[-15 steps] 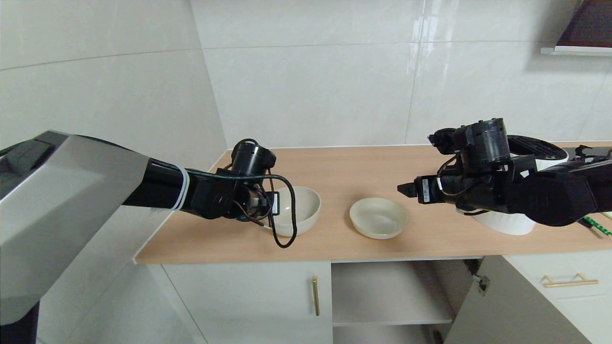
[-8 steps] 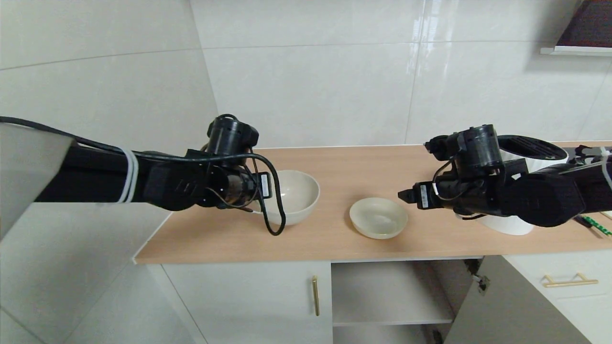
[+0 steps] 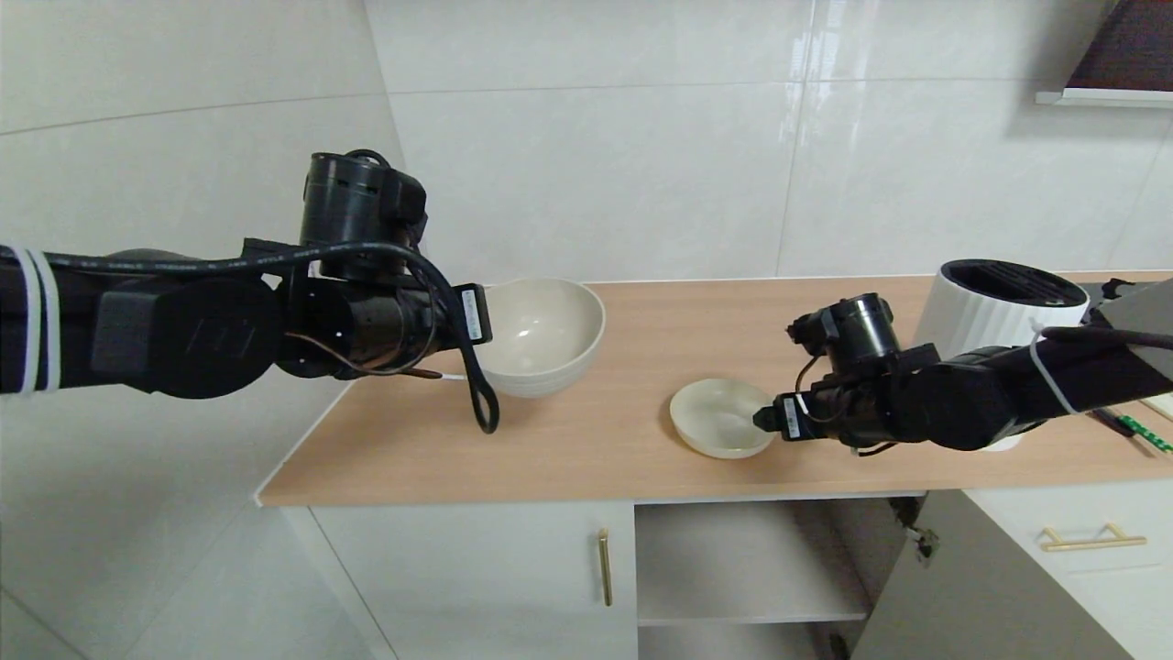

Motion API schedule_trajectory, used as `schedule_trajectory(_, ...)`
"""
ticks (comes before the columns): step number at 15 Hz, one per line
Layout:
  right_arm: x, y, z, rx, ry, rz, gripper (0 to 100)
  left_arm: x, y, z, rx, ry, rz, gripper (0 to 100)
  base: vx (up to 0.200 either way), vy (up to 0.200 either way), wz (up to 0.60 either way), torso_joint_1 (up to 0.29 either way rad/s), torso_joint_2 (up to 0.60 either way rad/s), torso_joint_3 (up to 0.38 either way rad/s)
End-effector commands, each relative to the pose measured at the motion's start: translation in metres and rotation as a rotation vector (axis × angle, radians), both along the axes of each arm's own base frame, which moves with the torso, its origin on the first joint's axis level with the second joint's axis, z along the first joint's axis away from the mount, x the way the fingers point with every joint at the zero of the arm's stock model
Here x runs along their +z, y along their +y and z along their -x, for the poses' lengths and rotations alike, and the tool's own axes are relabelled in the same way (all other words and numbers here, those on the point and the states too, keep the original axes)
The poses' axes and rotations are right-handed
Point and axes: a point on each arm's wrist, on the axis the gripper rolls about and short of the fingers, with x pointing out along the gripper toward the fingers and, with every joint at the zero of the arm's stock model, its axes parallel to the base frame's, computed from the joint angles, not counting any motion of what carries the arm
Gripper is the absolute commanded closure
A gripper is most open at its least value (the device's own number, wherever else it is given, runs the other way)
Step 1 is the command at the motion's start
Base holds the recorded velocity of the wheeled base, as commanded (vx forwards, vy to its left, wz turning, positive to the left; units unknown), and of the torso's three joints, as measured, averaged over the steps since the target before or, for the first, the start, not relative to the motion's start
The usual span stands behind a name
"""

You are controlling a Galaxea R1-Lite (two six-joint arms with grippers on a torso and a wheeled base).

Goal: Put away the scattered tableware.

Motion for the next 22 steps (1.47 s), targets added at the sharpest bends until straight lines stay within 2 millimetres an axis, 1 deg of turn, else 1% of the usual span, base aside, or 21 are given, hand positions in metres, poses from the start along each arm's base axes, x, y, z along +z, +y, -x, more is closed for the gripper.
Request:
schedule_trajectory(1, -0.014, 0.003, -0.008, -0.005, 0.025, 0.003, 0, 0.004, 0.001, 0.002, 0.001, -0.01, 0.005, 100, 0.0, 0.0, 0.0, 0.0, 0.0, 0.0)
schedule_trajectory(3, -0.016, 0.005, -0.015, -0.017, 0.019, -0.011, 0, 0.004, 0.001, 0.003, -0.001, -0.012, 0.005, 100, 0.0, 0.0, 0.0, 0.0, 0.0, 0.0)
schedule_trajectory(7, -0.026, 0.007, -0.024, -0.027, 0.025, -0.014, 0, 0.004, 0.001, 0.003, -0.002, -0.012, 0.004, 100, 0.0, 0.0, 0.0, 0.0, 0.0, 0.0)
schedule_trajectory(8, -0.027, 0.008, -0.026, -0.031, 0.017, -0.026, 100, 0.004, 0.001, 0.003, -0.002, -0.012, 0.004, 100, 0.0, 0.0, 0.0, 0.0, 0.0, 0.0)
schedule_trajectory(12, -0.025, 0.008, -0.028, -0.04, -0.013, -0.049, 100, 0.003, 0.0, 0.002, -0.002, -0.009, 0.003, 100, 0.0, 0.0, 0.0, 0.0, 0.0, 0.0)
schedule_trajectory(14, -0.023, 0.004, -0.029, -0.049, -0.018, -0.052, 100, 0.004, 0.001, 0.003, -0.001, -0.01, 0.005, 100, 0.0, 0.0, 0.0, 0.0, 0.0, 0.0)
schedule_trajectory(16, -0.018, 0.004, -0.027, -0.047, -0.027, -0.055, 100, 0.003, 0.001, 0.003, -0.001, -0.009, 0.004, 100, 0.0, 0.0, 0.0, 0.0, 0.0, 0.0)
schedule_trajectory(18, -0.006, 0.001, -0.019, -0.046, -0.043, -0.064, 100, 0.0, -0.001, 0.004, -0.009, 0.001, -0.001, 100, 0.0, 0.0, 0.0, 0.0, 0.0, 0.0)
schedule_trajectory(19, 0.009, -0.004, -0.006, -0.037, -0.059, -0.076, 100, 0.001, -0.002, 0.006, -0.012, 0.001, 0.003, 100, 0.0, 0.0, 0.0, 0.0, 0.0, 0.0)
schedule_trajectory(20, 0.009, -0.004, -0.006, -0.037, -0.059, -0.076, 100, 0.001, -0.002, 0.006, -0.012, 0.001, 0.003, 100, 0.0, 0.0, 0.0, 0.0, 0.0, 0.0)
schedule_trajectory(21, 0.041, -0.01, 0.026, 0.025, -0.095, -0.125, 100, 0.001, -0.005, 0.017, -0.022, 0.008, 0.023, 100, 0.0, 0.0, 0.0, 0.0, 0.0, 0.0)
schedule_trajectory(22, 0.056, -0.014, 0.041, 0.036, -0.123, -0.136, 100, -0.001, -0.006, 0.029, -0.042, 0.018, 0.02, 100, 0.0, 0.0, 0.0, 0.0, 0.0, 0.0)
